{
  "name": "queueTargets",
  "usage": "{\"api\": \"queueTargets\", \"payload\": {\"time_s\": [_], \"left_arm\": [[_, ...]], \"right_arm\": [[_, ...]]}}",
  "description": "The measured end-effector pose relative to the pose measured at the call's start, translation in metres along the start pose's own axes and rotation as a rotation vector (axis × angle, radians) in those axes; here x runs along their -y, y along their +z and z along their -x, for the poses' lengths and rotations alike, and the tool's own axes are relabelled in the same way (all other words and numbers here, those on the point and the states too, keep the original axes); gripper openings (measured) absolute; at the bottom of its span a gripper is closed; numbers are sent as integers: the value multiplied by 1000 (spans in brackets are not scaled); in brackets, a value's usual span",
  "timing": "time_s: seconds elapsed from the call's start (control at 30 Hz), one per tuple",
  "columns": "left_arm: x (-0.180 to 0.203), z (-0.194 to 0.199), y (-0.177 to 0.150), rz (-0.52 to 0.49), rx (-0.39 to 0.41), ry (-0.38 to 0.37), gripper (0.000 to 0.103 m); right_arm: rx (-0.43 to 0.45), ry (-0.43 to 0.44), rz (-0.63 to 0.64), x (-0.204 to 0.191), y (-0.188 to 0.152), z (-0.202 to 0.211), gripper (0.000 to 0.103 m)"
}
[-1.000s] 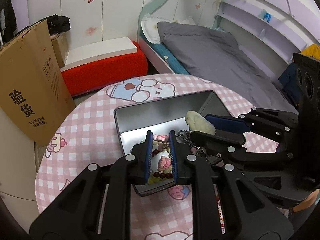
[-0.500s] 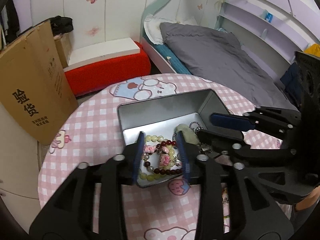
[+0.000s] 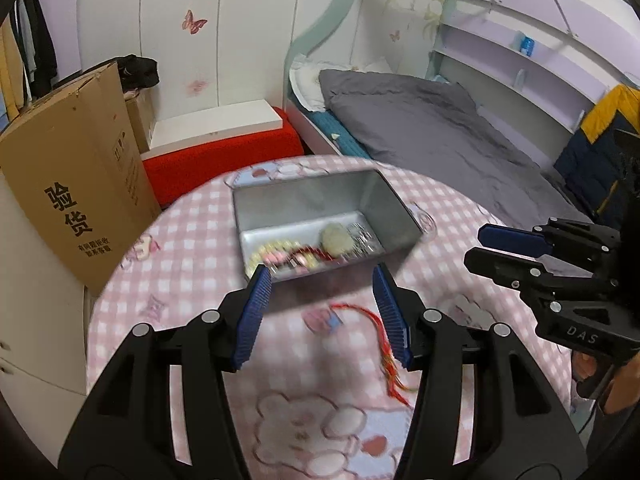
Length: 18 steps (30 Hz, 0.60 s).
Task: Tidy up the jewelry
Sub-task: 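Grasp the multicolour cord bracelet with the right tool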
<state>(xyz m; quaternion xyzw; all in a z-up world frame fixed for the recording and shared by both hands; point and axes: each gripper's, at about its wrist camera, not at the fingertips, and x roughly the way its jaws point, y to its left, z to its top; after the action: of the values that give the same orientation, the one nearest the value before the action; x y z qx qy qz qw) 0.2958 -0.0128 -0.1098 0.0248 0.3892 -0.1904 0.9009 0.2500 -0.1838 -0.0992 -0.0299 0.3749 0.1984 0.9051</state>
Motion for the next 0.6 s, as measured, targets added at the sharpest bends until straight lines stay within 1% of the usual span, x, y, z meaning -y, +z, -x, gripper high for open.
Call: {"api": "queueTargets", "payload": {"time_s": [0.13, 0.27, 0.37, 0.53, 0.57, 0.6], "left_arm": [[14, -4, -21, -14, -43, 3, 53], [16, -8, -41, 16, -80, -3, 53], [13, -7, -50, 39, -97, 3, 53], [11, -5, -59, 59, -105, 11, 54], [10, -4, -61, 63, -107, 12, 55], [10, -4, -61, 65, -107, 11, 55]], "right_arm": [[-41, 21, -46, 0, -29, -1, 29], [-95, 69, -104, -3, -55, -13, 29], [-117, 77, -138, -5, -64, -22, 29], [-140, 88, -163, -6, -71, -31, 28], [-137, 88, -163, -6, -71, -32, 27], [-138, 89, -163, -6, -71, -31, 17]]}}
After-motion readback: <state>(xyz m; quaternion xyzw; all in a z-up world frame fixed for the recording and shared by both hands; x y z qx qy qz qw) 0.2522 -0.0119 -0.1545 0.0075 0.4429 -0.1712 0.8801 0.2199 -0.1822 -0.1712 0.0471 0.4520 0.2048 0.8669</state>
